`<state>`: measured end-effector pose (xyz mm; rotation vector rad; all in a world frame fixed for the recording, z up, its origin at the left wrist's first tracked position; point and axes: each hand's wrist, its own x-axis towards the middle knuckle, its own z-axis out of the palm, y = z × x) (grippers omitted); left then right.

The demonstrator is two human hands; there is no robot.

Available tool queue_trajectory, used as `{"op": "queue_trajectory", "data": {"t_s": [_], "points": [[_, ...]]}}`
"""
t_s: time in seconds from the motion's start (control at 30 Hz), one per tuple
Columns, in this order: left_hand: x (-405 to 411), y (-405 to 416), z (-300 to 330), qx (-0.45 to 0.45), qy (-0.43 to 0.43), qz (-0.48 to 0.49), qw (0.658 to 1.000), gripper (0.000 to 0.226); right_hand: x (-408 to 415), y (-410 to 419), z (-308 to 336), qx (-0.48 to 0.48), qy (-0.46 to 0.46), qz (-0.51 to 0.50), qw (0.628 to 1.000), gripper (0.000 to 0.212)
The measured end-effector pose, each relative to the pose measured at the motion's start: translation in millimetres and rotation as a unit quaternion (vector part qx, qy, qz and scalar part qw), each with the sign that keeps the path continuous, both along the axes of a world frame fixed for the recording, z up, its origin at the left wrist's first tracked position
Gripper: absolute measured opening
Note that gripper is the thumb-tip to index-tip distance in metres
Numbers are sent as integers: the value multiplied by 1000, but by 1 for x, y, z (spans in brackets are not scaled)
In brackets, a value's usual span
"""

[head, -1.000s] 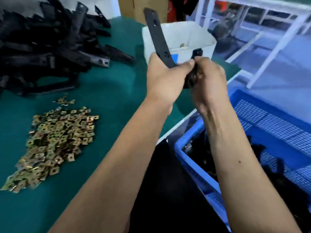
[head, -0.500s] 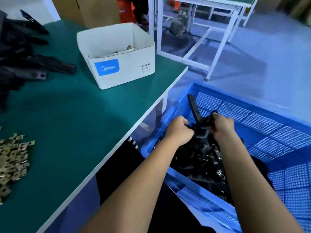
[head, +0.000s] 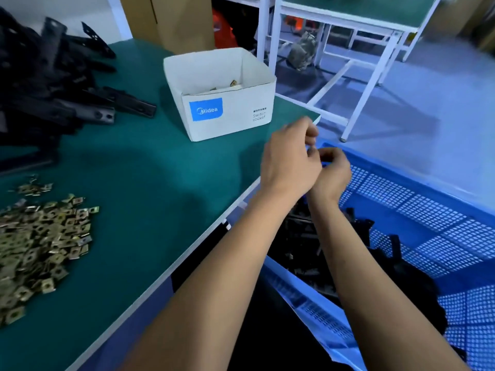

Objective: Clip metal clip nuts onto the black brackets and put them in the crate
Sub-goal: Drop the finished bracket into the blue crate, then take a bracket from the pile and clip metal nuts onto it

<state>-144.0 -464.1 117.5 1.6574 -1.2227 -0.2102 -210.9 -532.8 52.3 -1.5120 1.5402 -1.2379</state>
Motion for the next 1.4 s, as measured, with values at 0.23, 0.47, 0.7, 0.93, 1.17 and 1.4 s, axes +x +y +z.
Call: {"op": "queue_trajectory", "data": {"t_s": [0.23, 0.47, 0.7, 0.93, 1.17, 1.4], "points": [[108, 89, 33, -141, 49, 185, 971, 23, 116, 88, 73, -219, -43, 216, 951, 14], [214, 258, 10, -118, 12, 437, 891, 16, 238, 227, 83, -191, 44, 535, 822, 10], [261, 448, -20, -60, -52, 678, 731, 20, 304, 381, 71, -137, 139, 760, 620, 24], [282, 533, -21, -41, 57, 825, 561, 52, 355, 481, 49, 3, 110, 848, 519, 49], [291, 531, -25, -79, 119, 788, 599, 23, 391, 505, 48, 128, 43, 837, 530, 51], [294, 528, -25, -195, 159, 745, 618, 25, 381, 504, 45, 150, 33, 782, 604, 15]]}}
